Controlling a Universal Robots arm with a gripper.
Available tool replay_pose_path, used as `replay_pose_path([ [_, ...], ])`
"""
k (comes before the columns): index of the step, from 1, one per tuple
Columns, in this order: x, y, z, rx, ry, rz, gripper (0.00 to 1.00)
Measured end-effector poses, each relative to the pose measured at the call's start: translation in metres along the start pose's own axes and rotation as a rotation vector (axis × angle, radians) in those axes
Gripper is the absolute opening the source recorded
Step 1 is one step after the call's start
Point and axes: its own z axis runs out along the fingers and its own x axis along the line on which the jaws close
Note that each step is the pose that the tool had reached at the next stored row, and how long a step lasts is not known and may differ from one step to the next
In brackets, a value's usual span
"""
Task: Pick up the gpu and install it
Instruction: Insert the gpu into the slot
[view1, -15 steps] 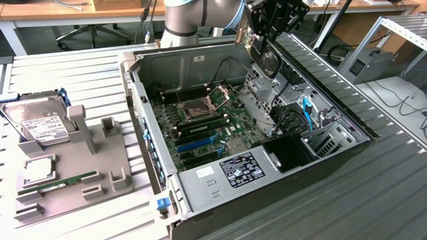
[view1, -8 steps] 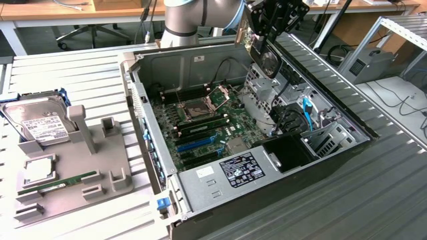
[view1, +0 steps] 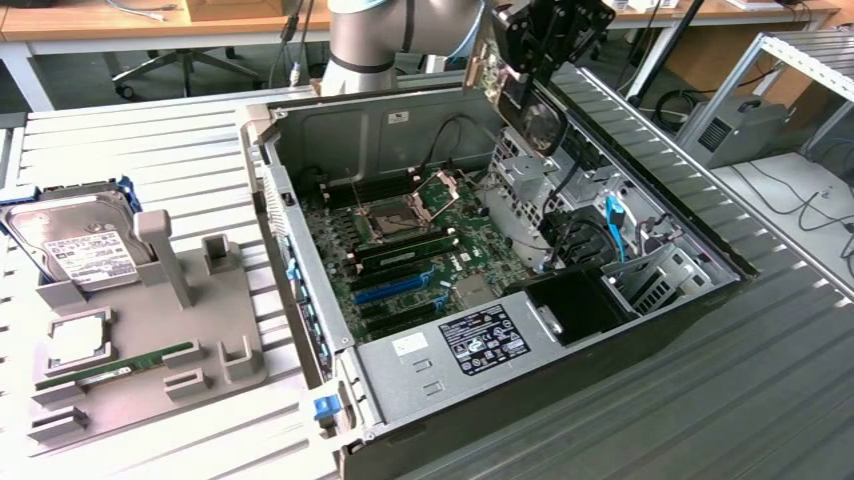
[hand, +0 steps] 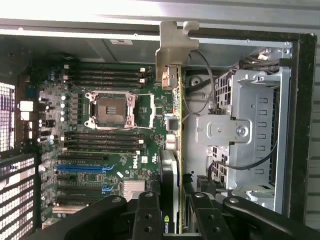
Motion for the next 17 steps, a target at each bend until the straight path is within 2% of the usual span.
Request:
replay_pose_path([
  [12,0.0,0.0,0.0003,-0.0058,0.0106,-0.235,0.27],
  [14,0.0,0.0,0.0005,-0.0075,0.0135,-0.299,0.27],
  [17,0.0,0.0,0.0005,-0.0087,0.0159,-0.352,0.27],
])
